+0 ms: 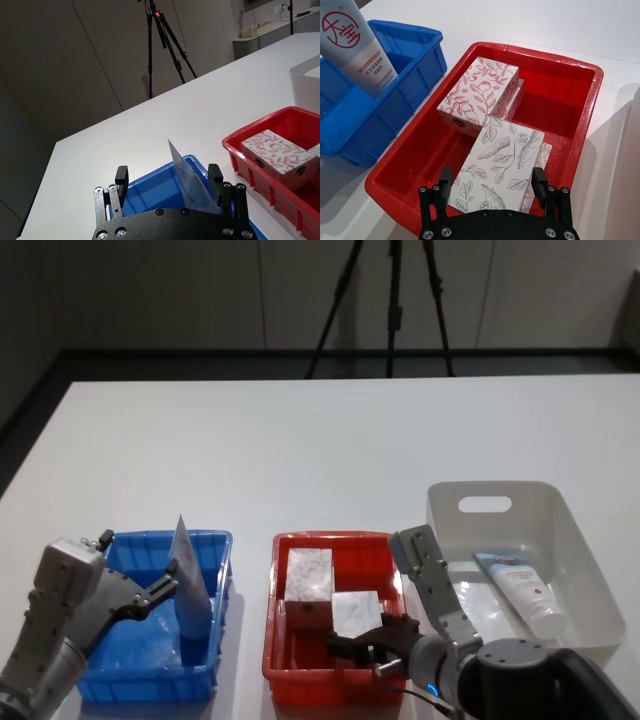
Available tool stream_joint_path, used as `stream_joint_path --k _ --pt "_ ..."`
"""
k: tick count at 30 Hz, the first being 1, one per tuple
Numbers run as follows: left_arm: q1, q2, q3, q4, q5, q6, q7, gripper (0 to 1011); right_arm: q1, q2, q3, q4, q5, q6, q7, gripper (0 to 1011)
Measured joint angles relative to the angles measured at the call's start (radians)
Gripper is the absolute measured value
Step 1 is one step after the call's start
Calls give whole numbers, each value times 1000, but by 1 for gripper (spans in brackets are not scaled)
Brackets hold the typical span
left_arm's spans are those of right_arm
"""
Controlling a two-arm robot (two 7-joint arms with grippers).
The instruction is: Bimanual collaborative sorting of washing and personal care products
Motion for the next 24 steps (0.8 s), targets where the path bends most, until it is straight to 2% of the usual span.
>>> stream_joint_path --k 14,24 --pt "0 0 0 0 0 0 0 1001 19 -14 2 25 -28 2 7 1001" --pt "0 0 0 0 0 0 0 1002 18 -14 2 24 -27 2 7 1001"
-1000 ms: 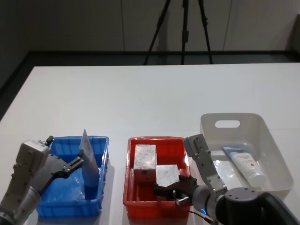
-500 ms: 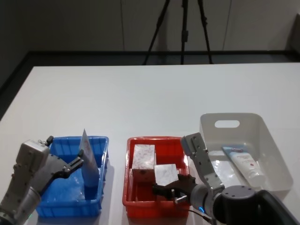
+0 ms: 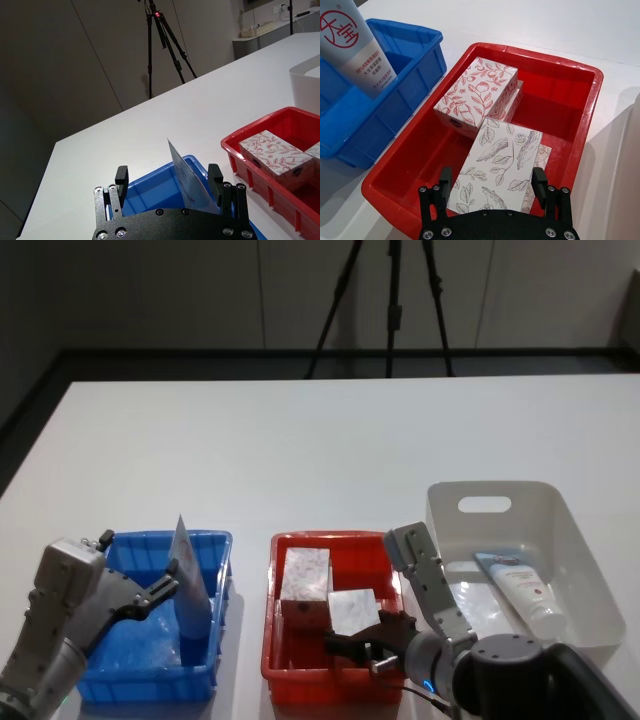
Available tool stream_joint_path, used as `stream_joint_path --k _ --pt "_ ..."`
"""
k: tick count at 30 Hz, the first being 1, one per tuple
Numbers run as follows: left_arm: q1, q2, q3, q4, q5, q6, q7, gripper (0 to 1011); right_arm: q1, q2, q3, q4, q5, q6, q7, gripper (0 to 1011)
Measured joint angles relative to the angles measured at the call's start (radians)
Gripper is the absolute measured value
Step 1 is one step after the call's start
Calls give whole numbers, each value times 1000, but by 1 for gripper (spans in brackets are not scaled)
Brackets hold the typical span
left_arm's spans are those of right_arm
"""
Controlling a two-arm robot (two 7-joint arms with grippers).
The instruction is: Bimanual collaborative sorting of washing and personal care products
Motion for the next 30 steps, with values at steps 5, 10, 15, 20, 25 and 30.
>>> stream_joint_path --k 5,10,15,20,25,30 --pt "0 0 0 0 0 0 0 1001 -1 0 0 -1 1 0 0 1001" --pt "0 0 0 0 0 0 0 1002 -1 1 0 -1 2 0 0 950" --pt "0 0 0 0 0 0 0 1002 -1 1 0 -2 3 0 0 903" --pt "0 0 0 0 0 0 0 1002 -2 1 0 -2 3 0 0 886" --pt "0 0 0 0 0 0 0 1002 -2 1 0 -2 3 0 0 874" --pt "0 0 0 0 0 0 0 1001 -2 1 0 -2 3 0 0 860"
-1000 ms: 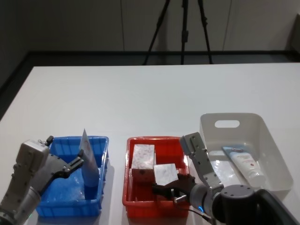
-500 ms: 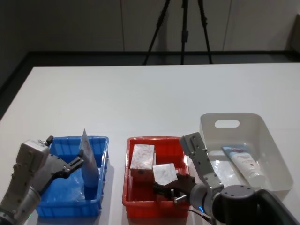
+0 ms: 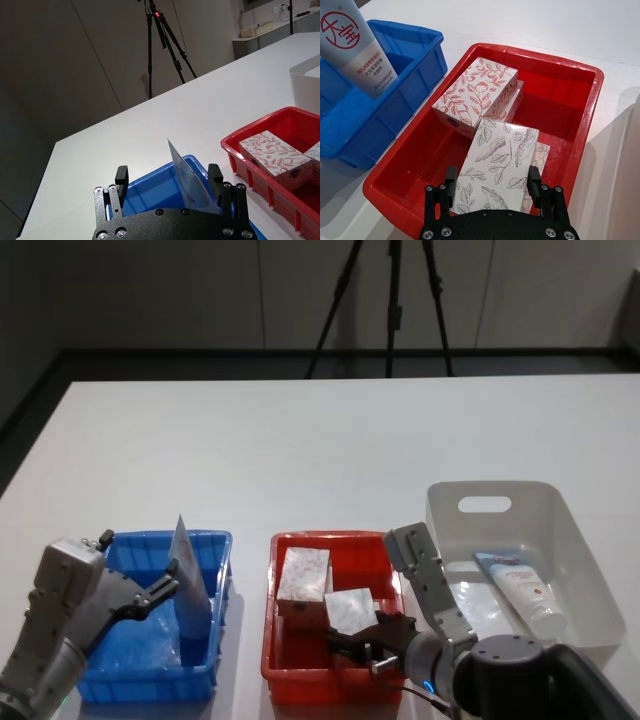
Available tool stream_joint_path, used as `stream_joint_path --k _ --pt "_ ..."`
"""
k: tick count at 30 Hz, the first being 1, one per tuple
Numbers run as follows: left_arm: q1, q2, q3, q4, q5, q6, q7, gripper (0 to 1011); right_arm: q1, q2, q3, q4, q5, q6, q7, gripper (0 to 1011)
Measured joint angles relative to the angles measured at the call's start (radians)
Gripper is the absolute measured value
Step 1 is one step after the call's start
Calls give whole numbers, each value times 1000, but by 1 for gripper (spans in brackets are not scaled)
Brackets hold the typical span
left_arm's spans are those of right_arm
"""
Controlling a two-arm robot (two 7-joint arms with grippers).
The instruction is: Bimanual collaborative sorting of washing and personal care products
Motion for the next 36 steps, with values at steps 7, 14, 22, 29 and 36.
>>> stream_joint_path --k 7,14,22,29,36 --pt "0 0 0 0 0 0 0 1001 0 0 0 0 0 0 0 857" --pt "0 0 0 0 0 0 0 1002 0 0 0 0 0 0 0 858" --pt "0 0 0 0 0 0 0 1001 -17 9 14 -17 3 -22 10 857" --pt "0 0 0 0 0 0 0 1001 -35 23 12 -46 -6 -53 16 857" --pt "0 0 0 0 0 0 0 1002 -46 38 0 -73 -15 -87 32 857"
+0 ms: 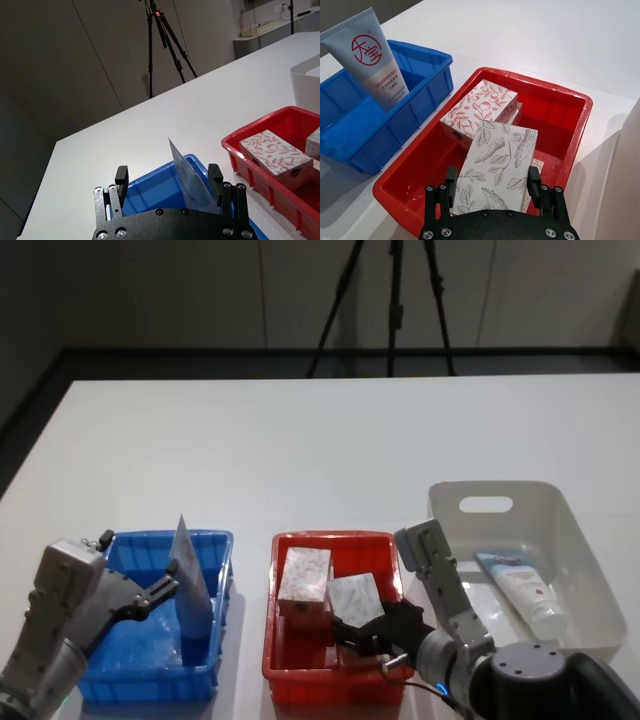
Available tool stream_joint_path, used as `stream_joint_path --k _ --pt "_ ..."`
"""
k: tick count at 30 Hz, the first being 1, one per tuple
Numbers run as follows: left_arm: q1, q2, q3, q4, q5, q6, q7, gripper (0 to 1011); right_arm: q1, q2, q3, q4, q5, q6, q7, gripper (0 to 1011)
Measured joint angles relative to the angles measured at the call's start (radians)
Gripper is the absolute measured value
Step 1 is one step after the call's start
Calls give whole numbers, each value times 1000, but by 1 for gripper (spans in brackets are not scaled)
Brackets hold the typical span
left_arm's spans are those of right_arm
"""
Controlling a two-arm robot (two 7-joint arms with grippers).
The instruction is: Bimanual collaborative sorting of washing and personal care products
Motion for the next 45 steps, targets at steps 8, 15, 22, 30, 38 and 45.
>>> stream_joint_path --k 8,15,22,30,38,45 --pt "0 0 0 0 0 0 0 1002 -8 17 -10 -39 -5 -39 13 856" --pt "0 0 0 0 0 0 0 1002 -13 25 -10 -71 -2 -57 14 857" --pt "0 0 0 0 0 0 0 1002 -15 39 -8 -96 2 -78 15 857" --pt "0 0 0 0 0 0 0 1001 -13 51 5 -116 9 -101 10 856" --pt "0 0 0 0 0 0 0 1001 -12 59 19 -135 15 -116 -1 857" --pt "0 0 0 0 0 0 0 1002 -13 67 37 -150 21 -123 -12 857"
